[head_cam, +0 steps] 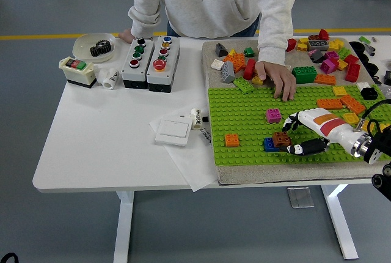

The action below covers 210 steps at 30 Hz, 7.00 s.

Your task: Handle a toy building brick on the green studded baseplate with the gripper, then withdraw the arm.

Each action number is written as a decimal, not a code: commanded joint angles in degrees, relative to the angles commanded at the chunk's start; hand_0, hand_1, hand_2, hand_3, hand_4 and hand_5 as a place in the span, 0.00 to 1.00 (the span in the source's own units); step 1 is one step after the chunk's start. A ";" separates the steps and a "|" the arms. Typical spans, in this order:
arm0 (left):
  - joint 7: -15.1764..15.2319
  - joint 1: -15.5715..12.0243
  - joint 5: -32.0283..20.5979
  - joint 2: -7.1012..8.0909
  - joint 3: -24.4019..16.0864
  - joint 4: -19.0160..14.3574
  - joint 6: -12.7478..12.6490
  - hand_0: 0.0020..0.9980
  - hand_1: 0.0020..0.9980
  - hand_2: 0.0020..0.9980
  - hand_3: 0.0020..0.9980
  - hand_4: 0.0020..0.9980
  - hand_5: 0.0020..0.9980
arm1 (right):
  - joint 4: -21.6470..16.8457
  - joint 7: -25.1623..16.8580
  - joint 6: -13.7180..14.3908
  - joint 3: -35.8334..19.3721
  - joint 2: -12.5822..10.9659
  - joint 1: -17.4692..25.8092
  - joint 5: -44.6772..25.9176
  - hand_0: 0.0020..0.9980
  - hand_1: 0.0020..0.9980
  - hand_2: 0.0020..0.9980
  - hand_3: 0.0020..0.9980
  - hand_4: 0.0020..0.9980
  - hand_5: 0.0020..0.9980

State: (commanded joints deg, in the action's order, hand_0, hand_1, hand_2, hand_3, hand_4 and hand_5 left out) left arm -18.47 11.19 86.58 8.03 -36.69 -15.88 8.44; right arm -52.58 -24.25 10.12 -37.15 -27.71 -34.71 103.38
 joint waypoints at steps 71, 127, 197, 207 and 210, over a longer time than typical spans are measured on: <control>0.00 -0.21 0.86 -0.12 -0.41 0.05 0.13 0.74 0.74 0.75 0.60 0.66 0.60 | -1.57 -0.39 0.99 0.38 -0.28 0.47 0.87 0.47 0.45 0.52 0.53 0.80 0.59; 0.12 -0.13 0.17 0.02 0.13 0.11 0.17 0.74 0.74 0.75 0.60 0.66 0.60 | -7.51 -0.97 0.59 -7.36 -2.55 4.20 0.35 0.66 0.67 0.77 0.81 1.00 0.59; 0.11 0.05 0.95 0.03 -0.07 0.12 0.29 0.74 0.73 0.75 0.60 0.66 0.60 | -16.52 -2.55 2.80 -2.30 -8.75 6.65 12.91 0.73 0.69 0.72 0.63 0.91 0.64; 0.11 0.10 0.74 0.07 0.09 0.12 0.27 0.74 0.73 0.75 0.60 0.66 0.60 | -16.87 -2.50 2.58 -2.51 -8.85 6.98 13.09 0.72 0.68 0.71 0.63 0.92 0.64; 0.11 0.06 0.81 0.05 0.05 0.12 0.28 0.74 0.73 0.75 0.60 0.66 0.60 | -17.04 -2.49 2.57 -2.49 -8.94 7.07 13.12 0.72 0.68 0.71 0.63 0.92 0.64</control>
State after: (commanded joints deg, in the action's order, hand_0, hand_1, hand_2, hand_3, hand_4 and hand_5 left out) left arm -18.37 11.25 87.39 8.07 -36.64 -15.75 8.72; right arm -69.62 -26.75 12.68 -39.63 -36.65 -27.64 116.50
